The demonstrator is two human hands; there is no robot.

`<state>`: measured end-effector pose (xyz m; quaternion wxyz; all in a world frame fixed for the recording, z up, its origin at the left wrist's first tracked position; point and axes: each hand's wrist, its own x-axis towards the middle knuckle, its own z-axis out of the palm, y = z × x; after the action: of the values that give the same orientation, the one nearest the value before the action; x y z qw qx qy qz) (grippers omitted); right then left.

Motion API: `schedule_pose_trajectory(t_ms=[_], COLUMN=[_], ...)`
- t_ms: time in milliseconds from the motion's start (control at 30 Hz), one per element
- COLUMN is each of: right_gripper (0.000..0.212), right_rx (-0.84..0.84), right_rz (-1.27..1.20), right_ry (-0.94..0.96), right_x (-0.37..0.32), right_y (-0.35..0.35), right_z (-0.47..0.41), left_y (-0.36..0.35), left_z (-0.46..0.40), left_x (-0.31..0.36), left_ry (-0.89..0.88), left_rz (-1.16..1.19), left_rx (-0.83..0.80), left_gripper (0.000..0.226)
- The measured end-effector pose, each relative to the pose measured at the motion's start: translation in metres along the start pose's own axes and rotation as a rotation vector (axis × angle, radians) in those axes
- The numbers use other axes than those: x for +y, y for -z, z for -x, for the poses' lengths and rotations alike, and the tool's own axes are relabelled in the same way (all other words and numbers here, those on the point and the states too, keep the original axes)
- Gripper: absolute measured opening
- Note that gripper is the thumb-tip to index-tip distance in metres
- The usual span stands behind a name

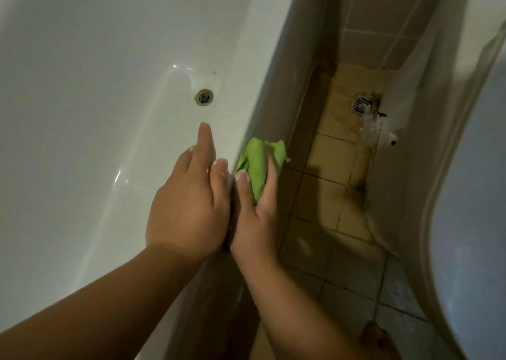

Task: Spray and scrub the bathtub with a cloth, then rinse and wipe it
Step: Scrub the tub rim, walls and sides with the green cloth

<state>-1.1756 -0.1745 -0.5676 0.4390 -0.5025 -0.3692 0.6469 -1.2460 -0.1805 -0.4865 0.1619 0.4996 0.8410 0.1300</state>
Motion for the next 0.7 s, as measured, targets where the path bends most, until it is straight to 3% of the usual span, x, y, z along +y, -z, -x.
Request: schedule_pose_trajectory(t_ms=[167,267,367,433,533,633,700], right_gripper=[0.06,0.055,0.048,0.045,0.047,0.073,0.061], right_rx=[0.087,0.063,-0.005,-0.036,0.02,0.134,0.132], right_rz=[0.17,-0.002,0.024,0.032,0.139,0.188,0.056], right_ry=[-0.181,-0.096,0.072,0.084,-0.102,-0.281,-0.271], right_x=[-0.011,-0.039,-0.039,-0.019,0.01,0.012,0.003], right_y=[-0.004,-0.007,-0.004,0.002,0.003,0.002,0.0], right_z=[-0.066,-0.096,-0.056,-0.018,-0.033,-0.092,-0.116], left_y=[-0.005,-0.004,0.0,0.002,0.001,0.001,0.0], left_z=[-0.004,-0.009,-0.02,-0.026,-0.03,-0.031,-0.036], left_x=[0.006,0.007,0.009,0.011,0.012,0.014,0.015], left_ry=[0.008,0.006,0.007,-0.001,-0.016,-0.028,-0.031], left_rz=[-0.054,-0.063,-0.027,-0.009,-0.026,-0.048,-0.059], left_rx=[0.007,-0.006,-0.03,-0.035,-0.035,-0.034,-0.03], left_gripper=[0.064,0.064,0.062,0.062,0.062,0.064,0.067])
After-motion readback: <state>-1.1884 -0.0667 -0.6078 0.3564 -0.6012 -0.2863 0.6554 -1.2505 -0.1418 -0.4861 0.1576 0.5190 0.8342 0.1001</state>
